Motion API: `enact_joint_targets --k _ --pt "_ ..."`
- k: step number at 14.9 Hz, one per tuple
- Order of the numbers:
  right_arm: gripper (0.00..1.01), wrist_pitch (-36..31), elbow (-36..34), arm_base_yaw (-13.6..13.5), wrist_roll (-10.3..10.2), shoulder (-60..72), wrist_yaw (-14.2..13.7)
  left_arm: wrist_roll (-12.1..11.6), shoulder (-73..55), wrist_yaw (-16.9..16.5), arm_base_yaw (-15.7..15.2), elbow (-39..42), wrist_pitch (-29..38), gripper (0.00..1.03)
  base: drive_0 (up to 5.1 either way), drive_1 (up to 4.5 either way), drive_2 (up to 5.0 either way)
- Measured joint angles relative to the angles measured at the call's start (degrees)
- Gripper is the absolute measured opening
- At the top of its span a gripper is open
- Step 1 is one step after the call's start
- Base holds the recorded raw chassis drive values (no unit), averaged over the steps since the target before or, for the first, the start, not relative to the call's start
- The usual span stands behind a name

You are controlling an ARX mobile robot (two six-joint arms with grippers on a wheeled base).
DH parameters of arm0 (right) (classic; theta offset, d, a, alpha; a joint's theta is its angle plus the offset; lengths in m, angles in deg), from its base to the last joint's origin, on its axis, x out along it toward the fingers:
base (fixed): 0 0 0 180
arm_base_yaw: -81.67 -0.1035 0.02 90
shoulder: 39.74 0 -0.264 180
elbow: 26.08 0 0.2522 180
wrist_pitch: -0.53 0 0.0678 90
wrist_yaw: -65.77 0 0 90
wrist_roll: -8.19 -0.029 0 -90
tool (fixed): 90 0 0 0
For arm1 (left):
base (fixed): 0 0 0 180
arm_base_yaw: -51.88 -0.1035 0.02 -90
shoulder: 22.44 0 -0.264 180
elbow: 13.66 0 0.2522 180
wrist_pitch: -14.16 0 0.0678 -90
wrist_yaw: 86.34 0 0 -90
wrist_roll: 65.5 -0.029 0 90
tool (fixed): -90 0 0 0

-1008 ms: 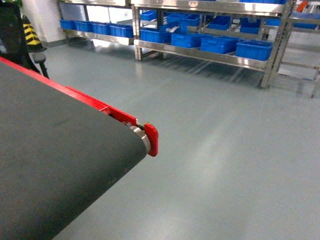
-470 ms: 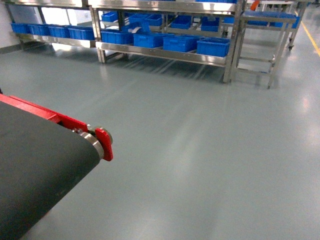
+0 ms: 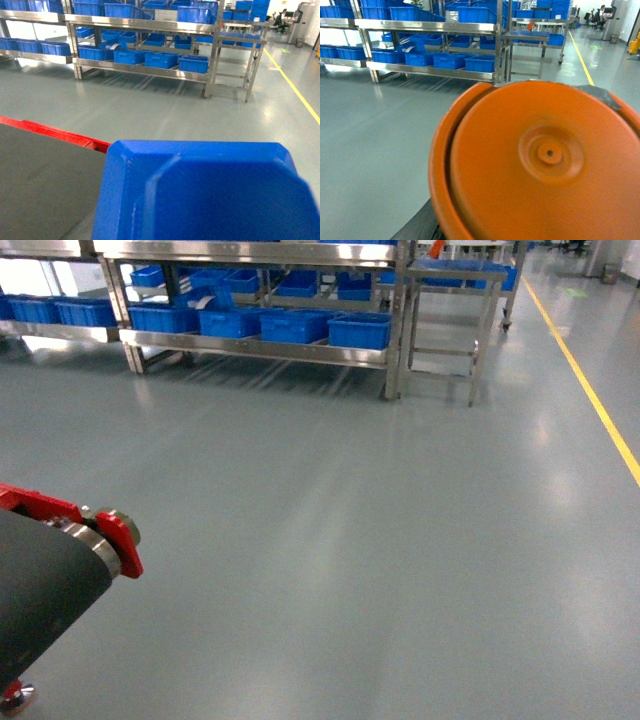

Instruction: Sort blue parts and orange caps into right shelf containers

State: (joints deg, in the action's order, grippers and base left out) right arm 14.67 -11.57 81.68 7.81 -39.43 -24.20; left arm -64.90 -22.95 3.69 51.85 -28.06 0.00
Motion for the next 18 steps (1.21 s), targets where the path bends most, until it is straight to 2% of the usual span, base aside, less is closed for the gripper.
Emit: enact_joint_targets --k 14,18 --pt "0.44 0.0 0.0 0.0 0.0 0.0 0.0 0.0 0.0 0.0 0.0 0.0 0.0 0.42 -1.7 -1.7 -1.7" --pt "0.44 0.0 0.0 0.0 0.0 0.0 0.0 0.0 0.0 0.0 0.0 0.0 0.0 0.42 -0.1 4.1 -4.4"
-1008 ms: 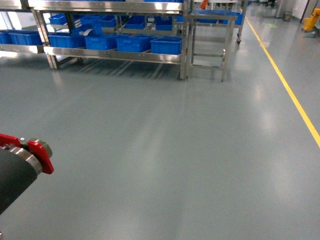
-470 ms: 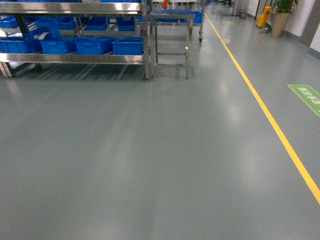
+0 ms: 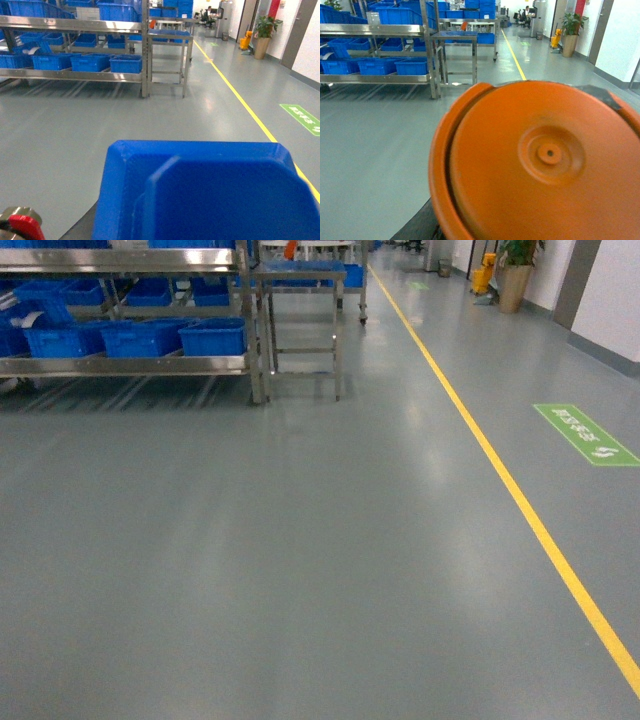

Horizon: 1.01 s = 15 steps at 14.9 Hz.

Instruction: Sort blue parts and orange caps into right shelf containers

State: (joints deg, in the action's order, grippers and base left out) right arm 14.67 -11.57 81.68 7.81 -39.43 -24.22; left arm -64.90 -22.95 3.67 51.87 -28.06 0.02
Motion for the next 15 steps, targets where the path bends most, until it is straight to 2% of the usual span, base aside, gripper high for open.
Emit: enact_joint_targets --k 15 --pt "0.44 0.1 0.0 0.0 0.0 0.0 0.0 0.0 0.0 0.0 0.0 0.0 -0.1 0.42 0.0 4.24 -4.2"
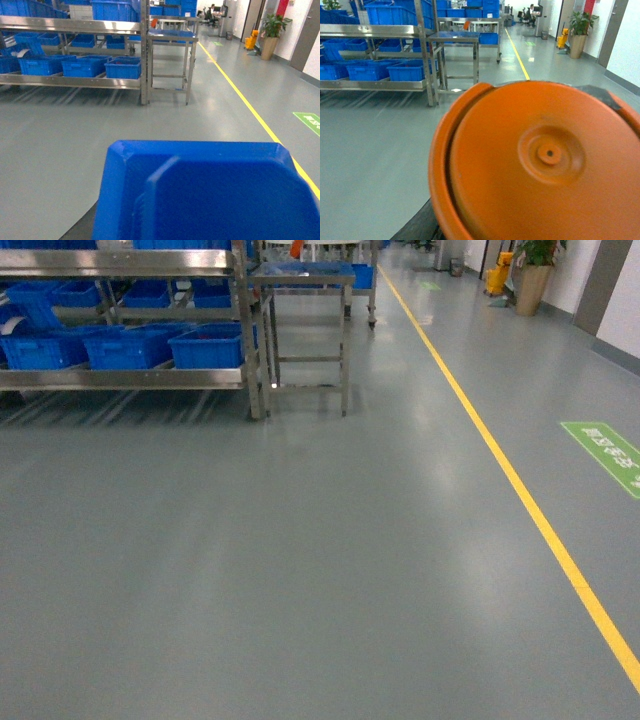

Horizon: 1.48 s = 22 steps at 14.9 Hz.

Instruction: Sort blue parts and orange caps into right shelf containers

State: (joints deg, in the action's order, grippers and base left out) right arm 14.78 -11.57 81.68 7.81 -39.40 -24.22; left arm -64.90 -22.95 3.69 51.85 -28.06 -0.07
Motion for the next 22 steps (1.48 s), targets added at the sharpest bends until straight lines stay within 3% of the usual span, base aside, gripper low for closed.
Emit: enact_joint_targets --k 22 --pt "0.44 -0.1 0.0 0.0 0.0 0.0 0.0 0.0 0.0 0.0 0.0 0.0 0.2 0.42 0.0 4.3 -4.2"
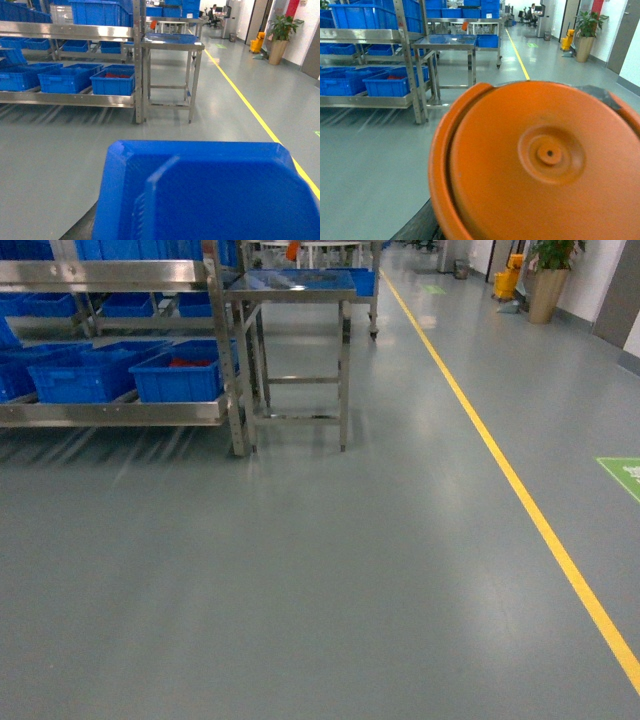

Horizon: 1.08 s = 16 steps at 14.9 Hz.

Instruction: Sort blue parts and orange caps into right shelf containers

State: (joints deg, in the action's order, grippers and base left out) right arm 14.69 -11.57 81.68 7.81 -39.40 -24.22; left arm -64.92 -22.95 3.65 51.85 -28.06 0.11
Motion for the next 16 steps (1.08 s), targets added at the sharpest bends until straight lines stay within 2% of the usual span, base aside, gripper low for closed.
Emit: enact_joint_targets --k 16 --pt "0.44 0.1 0.0 0.0 0.0 0.0 0.0 0.0 0.0 0.0 0.0 0.0 -0.2 0.42 0.0 4.28 -4.3"
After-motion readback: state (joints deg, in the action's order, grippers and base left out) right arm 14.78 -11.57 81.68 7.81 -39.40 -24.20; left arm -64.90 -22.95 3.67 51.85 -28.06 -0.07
